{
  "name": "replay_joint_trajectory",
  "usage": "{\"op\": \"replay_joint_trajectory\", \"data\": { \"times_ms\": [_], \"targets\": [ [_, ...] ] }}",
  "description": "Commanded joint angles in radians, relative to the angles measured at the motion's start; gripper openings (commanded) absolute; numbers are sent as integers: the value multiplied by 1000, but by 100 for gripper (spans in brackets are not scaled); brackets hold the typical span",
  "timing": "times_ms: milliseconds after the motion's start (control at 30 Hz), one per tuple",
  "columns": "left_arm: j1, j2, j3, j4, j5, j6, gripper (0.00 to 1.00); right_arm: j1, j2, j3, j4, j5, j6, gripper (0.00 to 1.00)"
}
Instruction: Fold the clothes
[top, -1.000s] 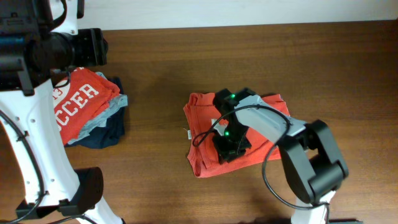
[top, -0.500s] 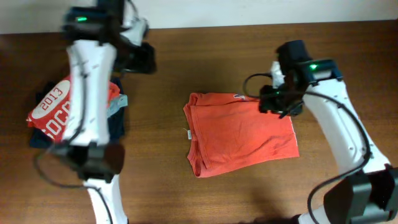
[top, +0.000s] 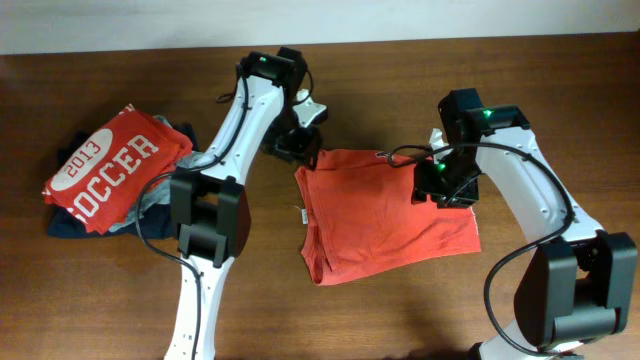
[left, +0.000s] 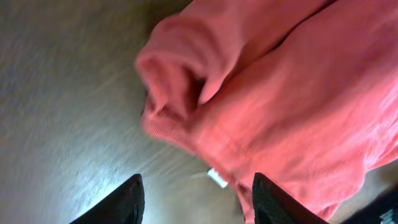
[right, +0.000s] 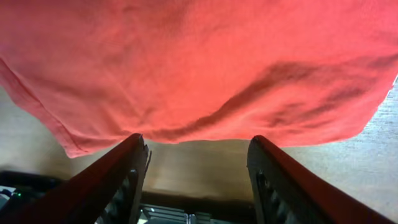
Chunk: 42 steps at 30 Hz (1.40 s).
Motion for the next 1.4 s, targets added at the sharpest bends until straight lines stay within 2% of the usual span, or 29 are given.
{"op": "replay_joint_trajectory", "data": {
  "times_ms": [0, 100, 333, 400, 500, 600, 633, 933, 1133, 1200, 1333, 1367],
  "targets": [
    [-3, 39, 11, 40, 43, 51, 56, 4, 2, -6, 5, -14, -9, 55],
    [-10, 51, 11, 43, 75, 109, 56, 5, 2, -6, 5, -14, -9, 56],
    [-24, 54, -43, 76, 75, 116, 53, 5, 3, -6, 11, -14, -9, 56],
    [-26, 55, -67, 85, 75, 116, 42, 5, 3, -6, 13, -13, -9, 56],
    [-35, 55, -106, 86, 75, 116, 33, 5, 3, -6, 14, -14, -9, 56],
    [-39, 55, -119, 84, 75, 115, 6, 5, 4, -7, 13, -14, -9, 56],
    [-39, 55, -119, 82, 74, 116, 1, 5, 5, -7, 13, -14, -9, 56],
    [-12, 53, -85, 67, 71, 115, 0, 5, 7, -113, 82, 39, 44, 54],
    [29, 53, -15, 88, 71, 107, 1, 4, 7, -277, 232, 39, 44, 47],
    [44, 53, -15, 102, 71, 107, 1, 3, 7, -338, 314, 40, 46, 38],
    [65, 53, -15, 103, 71, 107, 1, 3, 7, -429, 396, 49, 113, 25],
    [68, 53, -15, 103, 71, 107, 0, 3, 7, -445, 401, 57, 124, 18]
  ]
}}
